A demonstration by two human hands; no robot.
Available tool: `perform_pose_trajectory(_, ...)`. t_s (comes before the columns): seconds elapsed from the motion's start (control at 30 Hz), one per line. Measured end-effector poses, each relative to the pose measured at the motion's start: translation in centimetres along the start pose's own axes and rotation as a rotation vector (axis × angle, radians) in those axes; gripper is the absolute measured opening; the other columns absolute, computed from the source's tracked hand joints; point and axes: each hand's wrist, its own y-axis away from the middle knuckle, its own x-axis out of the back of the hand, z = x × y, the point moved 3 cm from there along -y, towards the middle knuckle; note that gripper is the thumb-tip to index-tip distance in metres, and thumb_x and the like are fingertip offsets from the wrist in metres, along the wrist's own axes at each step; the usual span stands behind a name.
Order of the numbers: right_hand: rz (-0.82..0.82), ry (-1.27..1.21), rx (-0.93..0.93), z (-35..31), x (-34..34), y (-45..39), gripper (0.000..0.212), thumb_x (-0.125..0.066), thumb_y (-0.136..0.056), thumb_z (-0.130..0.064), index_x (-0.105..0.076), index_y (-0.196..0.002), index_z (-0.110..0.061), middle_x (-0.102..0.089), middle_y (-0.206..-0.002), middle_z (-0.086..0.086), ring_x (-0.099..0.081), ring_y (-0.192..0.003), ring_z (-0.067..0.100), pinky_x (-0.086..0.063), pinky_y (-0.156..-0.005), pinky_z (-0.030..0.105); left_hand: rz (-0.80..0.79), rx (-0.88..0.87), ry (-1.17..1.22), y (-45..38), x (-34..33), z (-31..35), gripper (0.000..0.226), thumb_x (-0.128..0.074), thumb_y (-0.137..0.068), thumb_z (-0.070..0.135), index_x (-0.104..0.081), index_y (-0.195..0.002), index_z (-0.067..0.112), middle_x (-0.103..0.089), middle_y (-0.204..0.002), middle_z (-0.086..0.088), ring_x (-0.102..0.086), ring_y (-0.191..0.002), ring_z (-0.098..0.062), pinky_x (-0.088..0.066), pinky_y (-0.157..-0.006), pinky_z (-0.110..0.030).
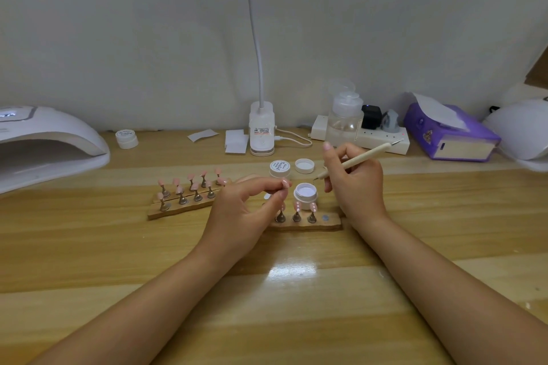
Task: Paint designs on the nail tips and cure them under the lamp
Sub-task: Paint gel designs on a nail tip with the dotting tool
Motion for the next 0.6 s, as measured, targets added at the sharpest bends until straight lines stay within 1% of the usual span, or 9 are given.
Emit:
perform_pose_trajectory(0.07, -0.049, -0.064, -0.024, -0.8, 0.2, -0.4, 0.026, -0.059, -0.088, -0.023, -0.059, -0.063, -0.016, -0.057, -0.046, -0.003, -0.054, -0.042, 0.002, -0.042, -0.048, 0.012, -0.017, -0.036, -0.008, 0.0, -0.1, -0.1, 0.016, -0.066, -0.08, 0.002, -0.072, -0.09, 0.014, -0.068, -0.078, 0.004, -0.062, -0.08, -0.006, -0.046, -0.08, -0.016)
perform_pose_trajectory(0.13, -0.104, -0.124, -0.04, -1.9, 0.4, -0.8, 0.023, -0.063, -0.084, -0.028, -0.063, -0.066, -0.015, -0.06, -0.048, -0.005, -0.055, -0.045, 0.001, -0.042, -0.048, 0.011, -0.023, -0.07, -0.006, 0.0, -0.1, -0.2, 0.014, -0.066, -0.079, 0.003, -0.072, -0.089, 0.011, -0.069, -0.076, 0.002, -0.062, -0.076, -0.008, -0.047, -0.078, -0.018)
perform_pose_trajectory(0.23, -0.187, -0.214, -0.053, -3.7, 0.0, -0.5, 0.023, -0.068, -0.07, -0.037, -0.06, -0.06, -0.018, -0.06, -0.049, -0.008, -0.057, -0.049, 0.001, -0.048, -0.051, 0.014, -0.023, -0.102, -0.004, -0.1, -0.2, -0.2, 0.015, -0.066, -0.079, 0.003, -0.073, -0.091, 0.011, -0.068, -0.076, 0.003, -0.062, -0.075, -0.008, -0.047, -0.076, -0.017)
perform_pose_trajectory(0.33, -0.198, -0.351, -0.09, -4.6, -0.9, 0.4, 0.028, -0.071, -0.065, -0.036, -0.052, -0.05, -0.023, -0.05, -0.043, -0.01, -0.051, -0.045, 0.0, -0.052, -0.054, 0.018, -0.021, -0.115, 0.0, 0.0, -0.2, -0.3, 0.019, -0.065, -0.08, 0.002, -0.072, -0.093, 0.012, -0.067, -0.076, 0.007, -0.061, -0.076, -0.007, -0.046, -0.076, -0.016)
perform_pose_trajectory(0.4, -0.213, -0.398, -0.113, -4.8, -1.4, 1.0, 0.033, -0.071, -0.068, -0.034, -0.048, -0.047, -0.023, -0.044, -0.044, -0.011, -0.048, -0.045, 0.0, -0.052, -0.055, 0.019, -0.021, -0.12, 0.0, 0.0, -0.2, -0.4, 0.02, -0.065, -0.08, 0.001, -0.072, -0.095, 0.013, -0.067, -0.078, 0.009, -0.062, -0.077, -0.006, -0.047, -0.076, -0.02)
perform_pose_trajectory(0.43, -0.217, -0.393, -0.116, -4.9, -1.6, 1.3, 0.035, -0.071, -0.071, -0.032, -0.046, -0.048, -0.022, -0.043, -0.045, -0.008, -0.048, -0.044, 0.001, -0.052, -0.055, 0.019, -0.022, -0.123, 0.0, 0.0, -0.2, -0.4, 0.021, -0.065, -0.08, 0.001, -0.072, -0.096, 0.013, -0.067, -0.08, 0.01, -0.062, -0.078, -0.006, -0.048, -0.077, -0.021)
perform_pose_trajectory(0.53, -0.195, -0.387, -0.127, -4.7, -1.7, 1.7, 0.039, -0.068, -0.079, -0.022, -0.043, -0.052, -0.014, -0.04, -0.046, -0.001, -0.044, -0.041, 0.003, -0.051, -0.052, 0.02, -0.015, -0.135, 0.017, 0.0, -0.2, -0.5, 0.025, -0.065, -0.079, 0.0, -0.07, -0.098, 0.016, -0.069, -0.084, 0.007, -0.063, -0.08, -0.008, -0.05, -0.077, -0.027)
perform_pose_trajectory(0.6, -0.185, -0.377, -0.124, -4.6, -1.7, 1.8, 0.04, -0.066, -0.082, -0.016, -0.042, -0.051, -0.013, -0.04, -0.044, -0.001, -0.043, -0.039, 0.004, -0.05, -0.049, 0.019, -0.015, -0.137, 0.024, 0.0, -0.2, -0.5, 0.026, -0.065, -0.08, 0.001, -0.069, -0.1, 0.018, -0.07, -0.084, 0.006, -0.063, -0.08, -0.009, -0.051, -0.077, -0.028)
